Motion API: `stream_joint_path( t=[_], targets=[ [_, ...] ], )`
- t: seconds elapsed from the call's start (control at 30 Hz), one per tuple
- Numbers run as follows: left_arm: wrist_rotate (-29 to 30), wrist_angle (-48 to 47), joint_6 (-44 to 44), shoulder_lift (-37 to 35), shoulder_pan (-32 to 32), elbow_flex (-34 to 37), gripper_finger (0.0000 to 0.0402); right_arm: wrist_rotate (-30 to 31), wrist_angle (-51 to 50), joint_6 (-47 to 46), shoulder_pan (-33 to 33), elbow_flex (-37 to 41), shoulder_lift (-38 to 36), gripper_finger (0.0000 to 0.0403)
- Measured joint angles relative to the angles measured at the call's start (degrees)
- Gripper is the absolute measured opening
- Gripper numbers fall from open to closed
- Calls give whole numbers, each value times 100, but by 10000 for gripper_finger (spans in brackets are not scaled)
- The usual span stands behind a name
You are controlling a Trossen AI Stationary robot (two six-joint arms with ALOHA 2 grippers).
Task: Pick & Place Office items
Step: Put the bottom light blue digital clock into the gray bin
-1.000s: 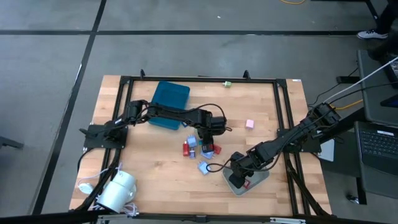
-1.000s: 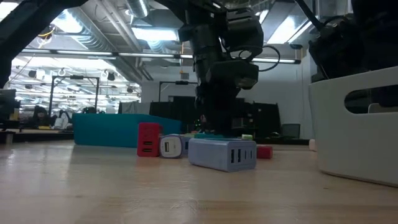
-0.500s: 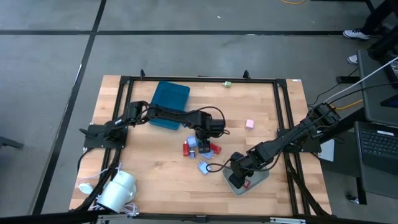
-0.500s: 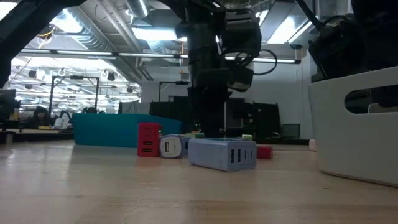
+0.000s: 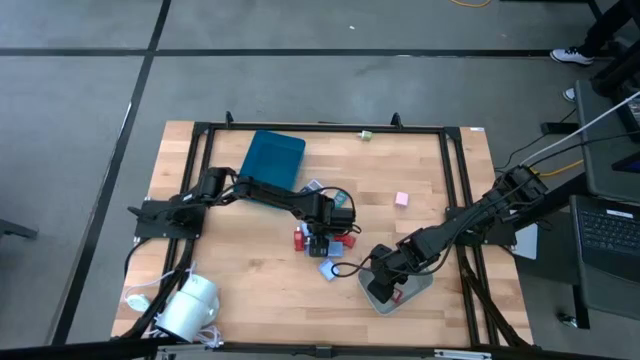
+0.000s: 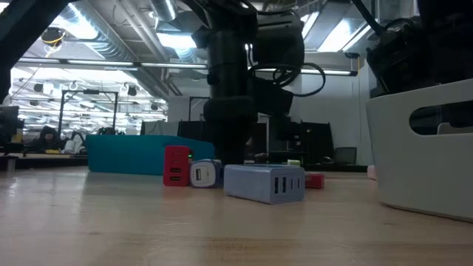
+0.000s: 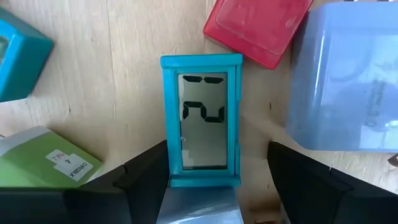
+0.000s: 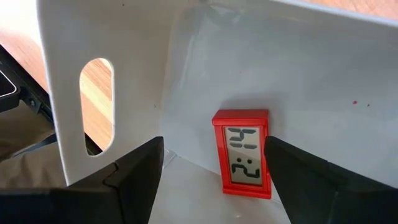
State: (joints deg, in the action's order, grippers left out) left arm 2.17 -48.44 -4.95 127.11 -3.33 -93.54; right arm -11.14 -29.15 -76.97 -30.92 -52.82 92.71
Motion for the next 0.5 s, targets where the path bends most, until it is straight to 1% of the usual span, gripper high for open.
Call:
stream_joint_path(
  t=[0.07, 0.13, 0.2, 0.27, 0.4, 0.5],
  targets=[
    [17, 65, 0, 0, 0, 18, 253, 2, 2, 0, 7, 0, 0, 280],
    [22, 115, 26, 0, -3, 19, 232, 0, 0, -1, 7, 0, 2, 280],
    [-34, 157, 60, 5, 10, 23, 196, 1, 0, 1, 7, 0, 0, 280],
    [-160, 188, 10, 9, 52, 23, 149, 19, 0, 5, 16, 0, 0, 280],
    [-434, 233, 2, -20, 174, 33, 144, 314, 56, 9, 125, 0, 0, 280],
    [-859, 142, 42, -7, 357, -72, 144, 541, 305, 75, 289, 0, 0, 280]
  ],
)
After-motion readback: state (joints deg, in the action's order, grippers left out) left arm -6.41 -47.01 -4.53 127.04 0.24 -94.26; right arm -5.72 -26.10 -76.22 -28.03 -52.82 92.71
